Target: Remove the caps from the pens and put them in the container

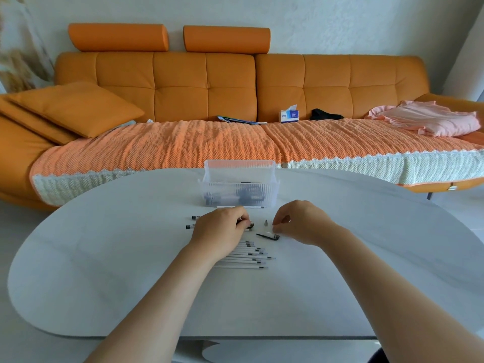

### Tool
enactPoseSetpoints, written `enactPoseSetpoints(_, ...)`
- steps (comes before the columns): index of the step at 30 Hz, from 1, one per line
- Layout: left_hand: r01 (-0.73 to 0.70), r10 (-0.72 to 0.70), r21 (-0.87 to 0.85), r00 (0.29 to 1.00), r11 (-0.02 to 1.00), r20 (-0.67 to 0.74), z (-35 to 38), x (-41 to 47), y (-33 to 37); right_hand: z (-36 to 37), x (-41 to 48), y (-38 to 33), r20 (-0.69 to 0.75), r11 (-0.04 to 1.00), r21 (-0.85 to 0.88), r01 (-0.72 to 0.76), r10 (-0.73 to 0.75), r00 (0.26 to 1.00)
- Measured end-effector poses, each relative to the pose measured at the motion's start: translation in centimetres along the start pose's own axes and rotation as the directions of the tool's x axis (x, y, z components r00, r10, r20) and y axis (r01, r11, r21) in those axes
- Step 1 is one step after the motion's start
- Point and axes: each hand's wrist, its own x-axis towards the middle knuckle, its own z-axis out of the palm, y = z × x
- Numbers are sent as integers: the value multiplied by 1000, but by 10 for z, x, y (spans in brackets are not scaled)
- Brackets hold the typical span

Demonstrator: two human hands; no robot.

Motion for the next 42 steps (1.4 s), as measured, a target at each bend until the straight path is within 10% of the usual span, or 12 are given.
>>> enactPoseSetpoints(42, 4, 5, -144, 998, 990, 63, -4, -2, -4, 4, 1, -21, -61, 954, 270, 131, -119, 991)
